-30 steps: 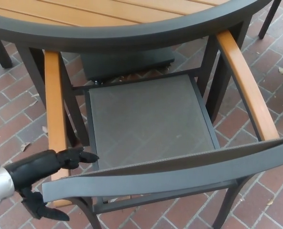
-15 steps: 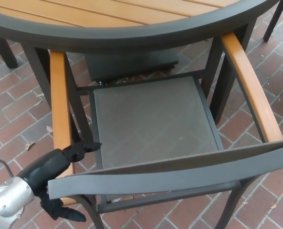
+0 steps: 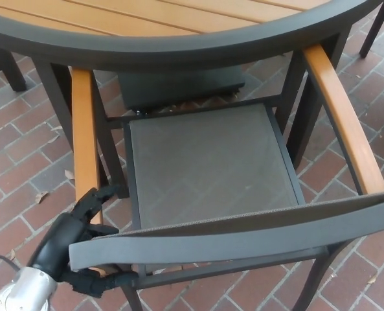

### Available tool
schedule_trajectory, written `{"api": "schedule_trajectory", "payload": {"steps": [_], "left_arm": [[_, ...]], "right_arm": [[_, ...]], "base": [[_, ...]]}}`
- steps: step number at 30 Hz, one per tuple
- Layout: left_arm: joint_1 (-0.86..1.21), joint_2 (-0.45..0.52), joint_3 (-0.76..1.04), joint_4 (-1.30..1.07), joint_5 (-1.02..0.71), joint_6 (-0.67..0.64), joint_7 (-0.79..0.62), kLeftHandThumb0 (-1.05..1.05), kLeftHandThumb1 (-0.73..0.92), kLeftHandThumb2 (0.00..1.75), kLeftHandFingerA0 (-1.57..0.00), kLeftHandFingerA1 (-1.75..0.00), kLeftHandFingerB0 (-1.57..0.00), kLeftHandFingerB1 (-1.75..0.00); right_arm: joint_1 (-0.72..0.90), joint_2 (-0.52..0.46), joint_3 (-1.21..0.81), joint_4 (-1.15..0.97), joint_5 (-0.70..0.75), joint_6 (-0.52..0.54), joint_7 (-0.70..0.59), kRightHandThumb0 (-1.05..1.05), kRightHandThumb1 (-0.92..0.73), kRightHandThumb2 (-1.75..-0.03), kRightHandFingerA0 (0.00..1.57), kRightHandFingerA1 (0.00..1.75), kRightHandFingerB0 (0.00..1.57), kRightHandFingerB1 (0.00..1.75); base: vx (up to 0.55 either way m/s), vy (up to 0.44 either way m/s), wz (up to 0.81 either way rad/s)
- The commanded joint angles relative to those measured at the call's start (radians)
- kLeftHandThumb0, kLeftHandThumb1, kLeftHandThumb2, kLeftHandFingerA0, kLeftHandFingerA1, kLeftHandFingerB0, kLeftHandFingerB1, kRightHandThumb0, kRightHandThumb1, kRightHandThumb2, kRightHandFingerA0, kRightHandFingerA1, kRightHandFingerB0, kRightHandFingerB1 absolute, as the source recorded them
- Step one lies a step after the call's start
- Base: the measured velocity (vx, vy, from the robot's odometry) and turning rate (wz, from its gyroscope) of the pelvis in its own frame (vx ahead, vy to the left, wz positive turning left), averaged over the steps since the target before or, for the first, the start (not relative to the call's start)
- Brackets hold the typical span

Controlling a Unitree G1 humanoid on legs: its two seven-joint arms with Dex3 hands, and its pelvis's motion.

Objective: A chair is kept outside and the robot walks towards it to grab it and pull it out towards itself

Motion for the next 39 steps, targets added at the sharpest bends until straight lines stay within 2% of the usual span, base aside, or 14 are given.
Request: {"api": "schedule_trajectory", "payload": {"steps": [1, 3, 8, 9, 12, 21, 22, 30, 32, 33, 35, 36, 38, 39], "left_arm": [[0.013, -0.18, -0.037, -0.068, -0.051, -0.038, 0.104, -0.67, 0.43, 0.8, -1.1, -1.03, -0.04, -0.45], [0.006, -0.187, -0.04, -0.075, -0.029, -0.023, 0.131, -0.41, 0.72, 0.61, -1.3, -1.36, -0.23, -0.46], [-0.001, -0.199, -0.051, -0.101, 0.005, 0.017, 0.185, -0.41, 0.66, 0.84, -1.31, -1.37, -0.27, -0.53], [-0.015, -0.191, -0.056, -0.096, 0.024, 0.009, 0.198, -0.14, 0.43, 1.3, -1.08, -1.54, -0.95, -1.59], [-0.031, -0.171, -0.072, -0.108, 0.053, 0.015, 0.211, -0.16, 0.46, 1.22, -1.31, -1.45, -1.13, -1.34], [-0.013, -0.072, -0.097, -0.215, 0.084, 0.088, 0.142, -0.15, 0.42, 1.21, -1.22, -1.43, -1.07, -1.31], [-0.012, -0.056, -0.094, -0.223, 0.082, 0.083, 0.131, -0.14, 0.4, 1.27, -0.92, -1.75, -0.8, -1.75], [0.007, -0.019, -0.074, -0.283, 0.067, 0.113, 0.123, -0.19, 0.4, 1.31, -0.93, -1.75, -0.79, -1.75], [0.024, -0.012, -0.062, -0.319, 0.053, 0.136, 0.116, -0.17, 0.37, 1.35, -1.0, -1.74, -0.84, -1.65], [0.068, 0.008, -0.055, -0.363, 0.02, 0.137, 0.086, -0.21, 0.45, 1.2, -1.3, -1.4, -1.11, -1.28], [0.08, 0.015, -0.055, -0.373, 0.012, 0.135, 0.08, -0.21, 0.45, 1.2, -1.3, -1.4, -1.11, -1.28], [0.103, 0.026, -0.054, -0.4, 0.007, 0.141, 0.071, -0.18, 0.41, 1.28, -1.08, -1.65, -0.85, -1.67], [0.132, 0.041, -0.054, -0.435, -0.001, 0.15, 0.06, -0.18, 0.41, 1.28, -1.08, -1.65, -0.85, -1.67], [0.18, 0.057, -0.046, -0.474, -0.017, 0.15, 0.048, -0.19, 0.44, 1.19, -1.34, -1.42, -1.12, -1.29]], "right_arm": [[-0.056, 0.214, 0.115, -0.049, -0.04, -0.127, 0.101, -0.47, -0.55, -0.6, 0.69, 0.61, 0.05, 0.23], [-0.053, 0.214, 0.114, -0.052, -0.028, -0.132, 0.102, -0.29, -0.7, -0.61, 0.94, 0.84, 0.32, 0.35], [-0.04, 0.221, 0.103, -0.062, 0.0, -0.153, 0.098, -0.19, -0.76, -0.64, 1.01, 1.06, 0.52, 0.4], [-0.039, 0.211, 0.117, -0.071, -0.017, -0.178, 0.087, -0.01, -0.56, -1.26, 0.96, 1.63, 0.93, 1.45], [-0.024, 0.179, 0.148, -0.104, -0.054, -0.229, 0.06, -0.04, -0.6, -1.2, 0.82, 1.73, 0.77, 1.57], [0.075, 0.044, 0.172, -0.252, -0.061, -0.351, 0.054, -0.03, -0.61, -1.12, 0.82, 1.75, 0.74, 1.57], [0.104, 0.022, 0.162, -0.293, -0.047, -0.374, 0.055, -0.14, -0.67, -1.03, 0.83, 1.75, 0.75, 1.66], [0.214, -0.023, 0.107, -0.462, 0.076, -0.415, 0.096, -0.19, -0.68, -1.05, 0.87, 1.75, 0.74, 1.75], [0.267, -0.031, 0.075, -0.544, 0.152, -0.41, 0.129, -0.19, -0.7, -1.05, 0.83, 1.75, 0.71, 1.75], [0.358, -0.033, 0.035, -0.68, 0.259, -0.35, 0.168, -0.18, -0.69, -1.03, 0.83, 1.75, 0.75, 1.73], [0.382, -0.032, 0.024, -0.718, 0.283, -0.326, 0.175, -0.18, -0.69, -1.03, 0.83, 1.75, 0.75, 1.73], [0.427, -0.035, 0.01, -0.77, 0.302, -0.3, 0.166, -0.16, -0.68, -1.06, 0.88, 1.75, 0.78, 1.73], [0.485, -0.037, -0.01, -0.839, 0.325, -0.263, 0.155, -0.16, -0.68, -1.06, 0.88, 1.75, 0.78, 1.73], [0.547, -0.06, -0.02, -0.88, 0.336, -0.288, 0.151, -0.13, -0.7, -1.1, 0.84, 1.75, 0.71, 1.75]], "base": [[0.0, 0.0, 0.0], [0.0, 0.0, 0.0], [0.0, 0.0, 0.0], [0.0, 0.0, 0.0], [0.0, 0.0, 0.0], [0.0, 0.0, 0.0], [0.0, 0.0, 0.0], [0.0, 0.0, 0.0], [0.0, 0.0, 0.0], [0.0, 0.0, 0.0], [0.0, 0.0, 0.0], [0.0, 0.0, 0.0], [0.0, 0.0, 0.0], [0.0, 0.0, 0.0]]}}
